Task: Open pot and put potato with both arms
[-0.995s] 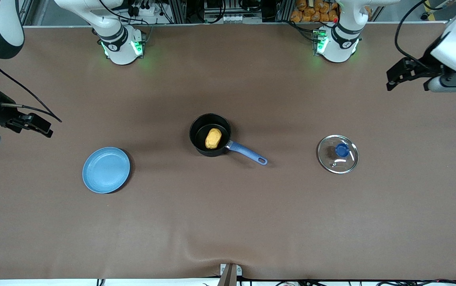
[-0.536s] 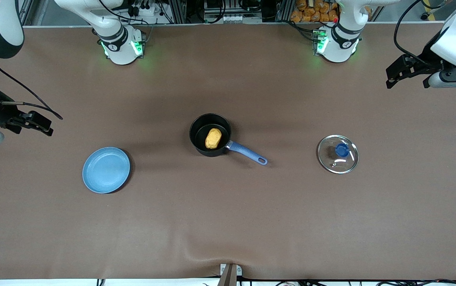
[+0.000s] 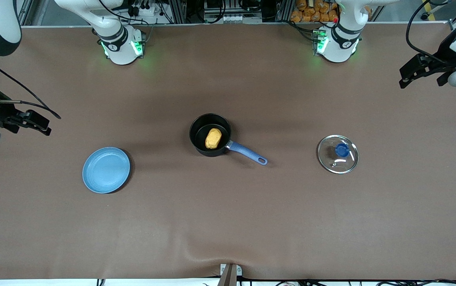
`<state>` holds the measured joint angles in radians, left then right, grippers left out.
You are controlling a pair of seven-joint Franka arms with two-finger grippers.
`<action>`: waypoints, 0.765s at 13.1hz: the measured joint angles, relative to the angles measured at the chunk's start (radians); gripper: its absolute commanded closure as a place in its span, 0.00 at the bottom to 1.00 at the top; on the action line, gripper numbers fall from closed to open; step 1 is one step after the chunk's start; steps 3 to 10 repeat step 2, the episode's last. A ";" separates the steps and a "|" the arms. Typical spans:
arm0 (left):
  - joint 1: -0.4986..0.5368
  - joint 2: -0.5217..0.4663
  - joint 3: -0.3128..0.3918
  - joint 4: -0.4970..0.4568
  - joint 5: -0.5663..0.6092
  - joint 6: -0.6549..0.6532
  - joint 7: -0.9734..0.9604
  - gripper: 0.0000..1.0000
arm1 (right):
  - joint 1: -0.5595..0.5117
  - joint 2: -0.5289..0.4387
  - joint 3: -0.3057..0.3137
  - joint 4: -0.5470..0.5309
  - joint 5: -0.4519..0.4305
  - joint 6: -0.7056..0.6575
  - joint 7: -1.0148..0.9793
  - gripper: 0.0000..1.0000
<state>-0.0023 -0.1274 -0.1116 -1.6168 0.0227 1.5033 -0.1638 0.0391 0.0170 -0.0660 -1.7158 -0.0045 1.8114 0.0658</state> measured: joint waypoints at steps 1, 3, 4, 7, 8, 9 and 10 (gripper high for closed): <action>0.000 0.000 0.000 0.004 0.002 -0.006 -0.011 0.00 | 0.000 0.000 0.000 0.002 0.000 0.000 0.000 0.00; 0.000 0.002 0.000 0.005 0.002 -0.008 -0.017 0.00 | 0.000 0.000 0.000 0.003 0.000 0.000 0.000 0.00; 0.000 0.002 0.000 0.005 0.002 -0.008 -0.017 0.00 | 0.000 0.000 0.000 0.003 0.000 0.000 0.000 0.00; 0.000 0.002 0.000 0.005 0.002 -0.008 -0.017 0.00 | 0.000 0.000 0.000 0.003 0.000 0.000 0.000 0.00; 0.000 0.002 0.000 0.005 0.002 -0.008 -0.017 0.00 | 0.000 0.000 0.000 0.003 0.000 0.000 0.000 0.00; 0.000 0.002 0.000 0.005 0.002 -0.008 -0.017 0.00 | 0.000 0.000 0.000 0.003 0.000 0.000 0.000 0.00; 0.000 0.002 0.000 0.005 0.002 -0.008 -0.017 0.00 | 0.000 0.000 0.000 0.003 0.000 0.000 0.000 0.00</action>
